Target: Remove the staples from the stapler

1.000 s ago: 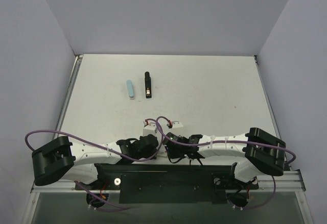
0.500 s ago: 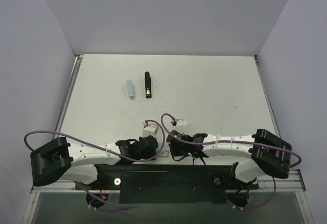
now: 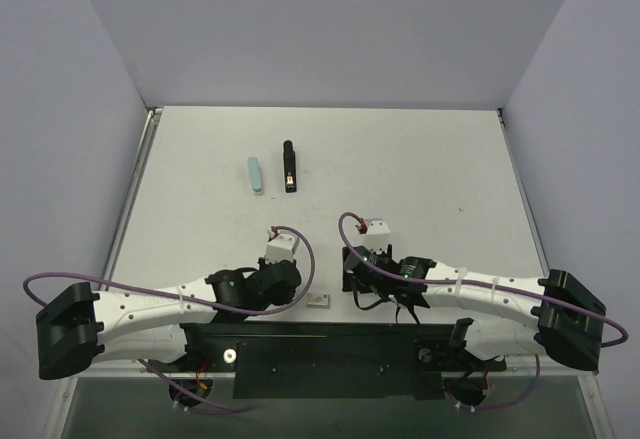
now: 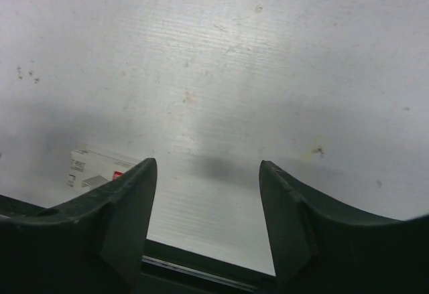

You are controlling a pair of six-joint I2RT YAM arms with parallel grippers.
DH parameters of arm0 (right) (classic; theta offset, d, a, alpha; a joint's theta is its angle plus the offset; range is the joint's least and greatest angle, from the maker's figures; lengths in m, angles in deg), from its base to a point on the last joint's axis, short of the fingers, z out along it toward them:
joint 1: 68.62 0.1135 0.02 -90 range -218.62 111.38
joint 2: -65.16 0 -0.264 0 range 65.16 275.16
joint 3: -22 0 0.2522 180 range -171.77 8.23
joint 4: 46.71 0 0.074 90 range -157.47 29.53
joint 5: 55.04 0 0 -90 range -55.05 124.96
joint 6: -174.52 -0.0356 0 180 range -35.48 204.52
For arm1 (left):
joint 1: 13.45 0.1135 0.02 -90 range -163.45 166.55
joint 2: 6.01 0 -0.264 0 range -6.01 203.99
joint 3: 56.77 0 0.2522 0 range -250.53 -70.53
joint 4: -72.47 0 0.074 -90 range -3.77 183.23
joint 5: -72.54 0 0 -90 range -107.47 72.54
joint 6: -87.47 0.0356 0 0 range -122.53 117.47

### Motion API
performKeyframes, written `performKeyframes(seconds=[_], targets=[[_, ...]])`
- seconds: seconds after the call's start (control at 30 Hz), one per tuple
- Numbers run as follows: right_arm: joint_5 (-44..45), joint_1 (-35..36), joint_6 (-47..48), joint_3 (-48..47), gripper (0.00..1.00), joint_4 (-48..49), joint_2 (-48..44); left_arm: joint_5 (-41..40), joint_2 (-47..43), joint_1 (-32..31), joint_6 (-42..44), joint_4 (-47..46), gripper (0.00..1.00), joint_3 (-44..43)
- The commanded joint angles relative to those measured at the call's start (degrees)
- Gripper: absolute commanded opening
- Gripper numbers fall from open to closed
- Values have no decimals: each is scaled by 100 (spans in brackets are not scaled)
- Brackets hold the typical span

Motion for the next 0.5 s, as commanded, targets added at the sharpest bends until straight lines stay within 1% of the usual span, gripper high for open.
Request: performKeyframes(seconds=[0.0,0.07,0.1,0.13,0.17,0.2,0.23,0.27,0.33,0.47], targets=[[714,-88,367,-105,62,-692,-418,-580,-384,29,120,282,37,-343],[985,-141,499,-167,76,-973,-663,-694,-507,29,173,274,53,-352],[1039,-167,561,-176,79,-1105,-734,-730,-586,29,190,274,55,-369],[1179,-185,579,-167,84,-1184,-900,-817,-622,29,243,274,58,-378],[1223,-211,623,-158,87,-1272,-980,-844,-692,37,269,265,59,-395],[1311,-212,640,-132,92,-1325,-1155,-914,-727,37,322,265,63,-413],[1338,-264,693,-114,93,-1343,-1244,-1002,-771,37,348,291,65,-457],[1382,-273,702,-97,94,-1378,-1393,-1037,-806,37,401,309,73,-483],[1417,-335,781,-105,95,-1457,-1560,-1143,-859,37,471,396,84,-562],[1522,-449,939,-193,97,-1633,-1736,-1266,-982,37,621,554,86,-764]])
